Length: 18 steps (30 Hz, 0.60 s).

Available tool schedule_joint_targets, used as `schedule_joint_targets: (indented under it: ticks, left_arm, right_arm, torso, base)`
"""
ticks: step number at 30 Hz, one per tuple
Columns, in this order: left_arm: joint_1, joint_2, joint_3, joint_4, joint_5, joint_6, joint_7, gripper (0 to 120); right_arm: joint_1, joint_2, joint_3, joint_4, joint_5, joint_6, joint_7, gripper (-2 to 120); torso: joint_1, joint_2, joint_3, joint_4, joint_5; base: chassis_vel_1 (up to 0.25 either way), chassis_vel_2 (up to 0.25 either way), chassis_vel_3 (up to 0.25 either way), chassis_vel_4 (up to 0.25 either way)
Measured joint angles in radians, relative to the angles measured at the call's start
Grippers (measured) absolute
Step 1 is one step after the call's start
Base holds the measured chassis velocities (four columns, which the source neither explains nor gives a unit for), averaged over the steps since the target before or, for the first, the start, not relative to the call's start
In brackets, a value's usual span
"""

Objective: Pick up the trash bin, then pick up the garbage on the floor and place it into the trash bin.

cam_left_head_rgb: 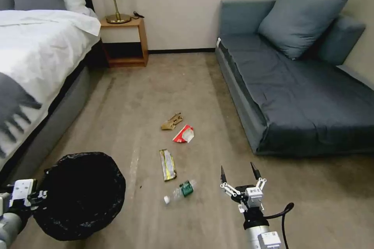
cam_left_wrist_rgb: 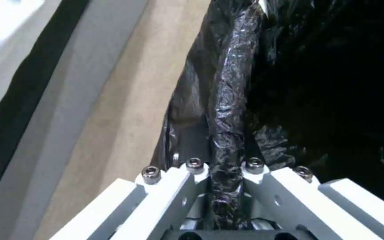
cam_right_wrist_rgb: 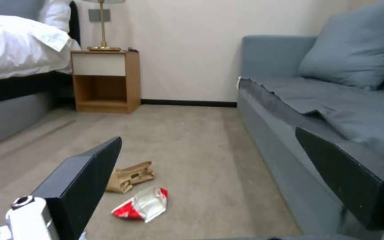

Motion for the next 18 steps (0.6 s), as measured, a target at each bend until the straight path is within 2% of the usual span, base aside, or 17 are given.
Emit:
schedule_joint_targets:
  ticks: [6,7,8,9,12,13,16,18]
  left_arm:
    - [-0.005,-0.003,0.003,0.004,0.000,0.000,0.000,3]
    - [-0.007,-0.004,0.006,0.006,0.000,0.000,0.000,3]
    - [-0.007,-0.004,0.006,0.006,0.000,0.000,0.000,3]
    - [-0.007,-0.004,0.006,0.006,0.001,0.000,0.000,3]
    - [-0.001,-0.012,0.006,0.009,0.015,0.001,0.007,3]
    - [-0.001,-0.012,0.006,0.009,0.015,0.001,0.007,3]
    - [0.014,-0.023,0.003,0.011,0.042,0.001,0.016,2]
    - [0.021,-0.028,0.003,0.011,0.051,0.000,0.018,2]
  right_arm:
    - [-0.001,-0.039,-0.021,-0.009,-0.002,-0.042,-0.044,100]
    - [0.010,-0.095,-0.044,-0.021,-0.004,-0.073,-0.093,100]
    - [0.010,-0.095,-0.044,-0.021,-0.004,-0.073,-0.093,100]
    - [0.024,-0.131,-0.063,-0.029,-0.006,-0.093,-0.124,100]
    - [0.089,-0.251,-0.112,-0.059,-0.016,-0.156,-0.230,100]
    - [0.089,-0.251,-0.112,-0.059,-0.016,-0.156,-0.230,100]
    - [0.204,-0.352,-0.163,-0.116,-0.040,-0.211,-0.321,100]
    - [0.234,-0.375,-0.171,-0.134,-0.052,-0.221,-0.343,100]
  torso:
    - [0.000,0.000,0.000,-0.0001,-0.0002]
    - [0.000,0.000,0.000,-0.0004,-0.0003]
    - [0.000,0.000,0.000,-0.0004,-0.0003]
    - [0.000,0.000,0.000,-0.0008,-0.0002]
    - [0.000,0.000,0.000,-0.0001,-0.0001]
    - [0.000,0.000,0.000,-0.0001,-0.0001]
    - [0.000,0.000,0.000,0.0003,0.0001]
    - [0.000,0.000,0.000,0.0003,0.0001]
  base:
    - [-0.164,0.184,0.174,-0.161]
    - [-0.104,0.096,0.107,-0.073]
    - [-0.104,0.096,0.107,-0.073]
    - [-0.104,0.020,0.081,-0.073]
    - [-0.012,0.007,0.027,-0.007]
    - [0.000,0.000,0.000,0.000]
    - [0.000,0.000,0.000,0.000]
    - [0.000,0.000,0.000,0.000]
